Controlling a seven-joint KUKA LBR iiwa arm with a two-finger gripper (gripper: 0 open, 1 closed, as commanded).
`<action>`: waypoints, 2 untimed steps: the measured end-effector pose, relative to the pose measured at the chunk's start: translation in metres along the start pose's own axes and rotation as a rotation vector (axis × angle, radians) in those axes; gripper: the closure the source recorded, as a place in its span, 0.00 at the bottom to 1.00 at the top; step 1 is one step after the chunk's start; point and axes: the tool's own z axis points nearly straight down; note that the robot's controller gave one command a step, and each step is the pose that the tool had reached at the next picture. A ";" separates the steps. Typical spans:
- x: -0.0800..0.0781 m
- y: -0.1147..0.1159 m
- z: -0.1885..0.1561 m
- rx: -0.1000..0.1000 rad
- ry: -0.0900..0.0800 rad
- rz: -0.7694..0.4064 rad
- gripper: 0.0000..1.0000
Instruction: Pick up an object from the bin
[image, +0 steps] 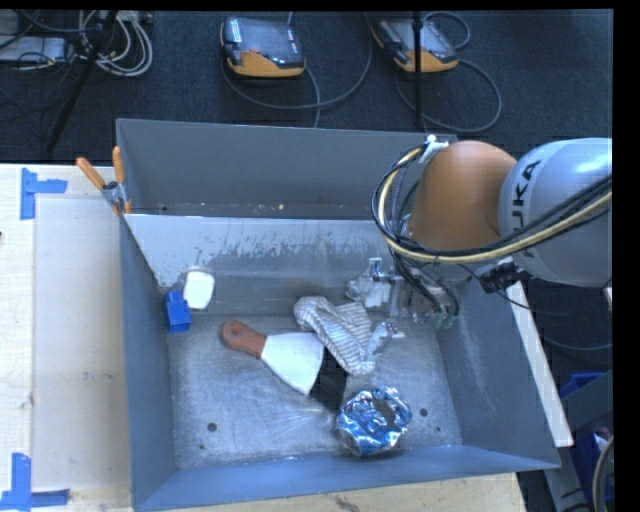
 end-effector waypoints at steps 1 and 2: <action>0.003 0.008 0.012 0.000 0.000 0.235 0.00; 0.010 0.001 0.046 0.000 -0.001 0.291 0.00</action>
Offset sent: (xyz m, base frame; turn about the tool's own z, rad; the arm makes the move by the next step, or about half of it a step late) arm -0.0135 -0.0063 -0.0578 0.2697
